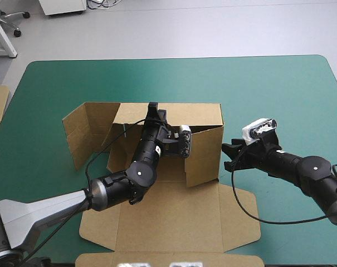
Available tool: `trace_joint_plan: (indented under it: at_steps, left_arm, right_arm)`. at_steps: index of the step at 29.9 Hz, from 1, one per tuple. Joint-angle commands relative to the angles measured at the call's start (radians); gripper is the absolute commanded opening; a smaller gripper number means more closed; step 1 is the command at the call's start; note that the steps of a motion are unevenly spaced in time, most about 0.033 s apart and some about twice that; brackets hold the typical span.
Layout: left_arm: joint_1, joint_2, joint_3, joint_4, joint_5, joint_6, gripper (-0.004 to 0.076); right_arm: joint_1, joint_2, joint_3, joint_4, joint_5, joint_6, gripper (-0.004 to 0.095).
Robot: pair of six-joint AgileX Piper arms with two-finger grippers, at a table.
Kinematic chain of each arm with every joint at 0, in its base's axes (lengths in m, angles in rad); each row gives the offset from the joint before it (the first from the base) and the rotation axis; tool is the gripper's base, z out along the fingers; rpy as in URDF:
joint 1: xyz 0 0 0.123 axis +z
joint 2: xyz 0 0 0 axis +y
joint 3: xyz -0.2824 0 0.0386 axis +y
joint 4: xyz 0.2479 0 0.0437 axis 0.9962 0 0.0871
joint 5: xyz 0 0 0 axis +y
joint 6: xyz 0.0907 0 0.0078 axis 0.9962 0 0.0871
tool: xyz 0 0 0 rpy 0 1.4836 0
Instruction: Fold the box
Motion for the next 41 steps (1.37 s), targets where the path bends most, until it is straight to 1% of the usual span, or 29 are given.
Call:
trace_joint_plan:
  at_steps: [1, 8, 13, 14, 16, 18, 21, 23, 26, 28, 33, 35, 36, 37, 38, 40, 41]
  left_arm:
    - [-0.003, -0.037, -0.020, 0.042, 0.013, -0.012, -0.0015]
    - [-0.003, -0.037, -0.020, 0.042, 0.024, -0.011, -0.0015]
    - [-0.003, -0.037, -0.020, 0.042, 0.024, -0.011, -0.0015]
    - [-0.003, -0.037, -0.020, 0.042, 0.024, -0.014, -0.0015]
    - [-0.003, -0.037, -0.020, 0.042, 0.035, -0.017, -0.0014]
    - [-0.003, -0.037, -0.020, 0.042, 0.040, -0.030, -0.0015]
    - [-0.003, -0.037, -0.020, 0.042, 0.040, -0.035, -0.0015]
    - [-0.003, -0.037, -0.020, 0.042, 0.040, -0.042, -0.0015]
    - [-0.003, -0.037, -0.020, 0.042, 0.053, -0.042, -0.0015]
    - [-0.003, -0.037, -0.020, 0.042, 0.055, -0.042, -0.0015]
    - [-0.003, -0.037, -0.020, 0.042, 0.055, -0.042, -0.0015]
    - [-0.003, -0.037, -0.020, 0.042, 0.055, -0.042, -0.0014]
    - [-0.003, -0.037, -0.020, 0.042, 0.055, -0.042, -0.0015]
    - [-0.003, -0.037, -0.020, 0.042, 0.055, -0.042, -0.0015]
    - [-0.003, -0.037, -0.020, 0.042, 0.055, -0.042, -0.0015]
    - [-0.003, -0.037, -0.020, 0.042, 0.053, -0.042, -0.0014]
    - [-0.003, -0.037, -0.020, 0.042, 0.053, -0.042, -0.0015]
  right_arm:
    - [0.010, -0.028, -0.027, 0.002, 0.048, 0.023, 0.0366]
    - [0.010, -0.091, -0.027, 0.001, 0.065, 0.035, 0.0345]
    - [0.012, -0.136, -0.016, -0.014, 0.093, 0.093, 0.0336]
    - [0.018, -0.141, -0.009, -0.023, 0.093, 0.102, 0.0336]
    - [0.019, -0.158, 0.004, -0.055, 0.060, 0.132, 0.0335]
    - [0.019, -0.177, 0.004, -0.116, 0.033, 0.184, 0.0335]
    - [0.030, -0.189, 0.004, -0.140, 0.050, 0.225, 0.0336]
    - [0.044, -0.194, 0.004, -0.189, 0.038, 0.273, 0.0336]
    - [0.046, -0.220, -0.019, -0.312, -0.013, 0.416, 0.0336]
    - [0.046, -0.230, -0.067, -0.439, -0.011, 0.582, 0.0336]
    - [0.046, -0.233, -0.262, -0.933, 0.108, 1.075, 0.0335]
    - [0.046, -0.224, -0.352, -1.100, 0.167, 1.248, 0.0335]
    - [0.046, -0.217, -0.409, -1.159, 0.202, 1.318, 0.0335]
    - [0.046, -0.190, -0.468, -1.226, 0.267, 1.352, 0.0335]
    - [0.046, -0.168, -0.529, -1.257, 0.313, 1.365, 0.0335]
    - [0.046, -0.101, -0.643, -1.288, 0.398, 1.365, 0.0336]
    - [0.046, -0.065, -0.683, -1.295, 0.414, 1.365, 0.0336]
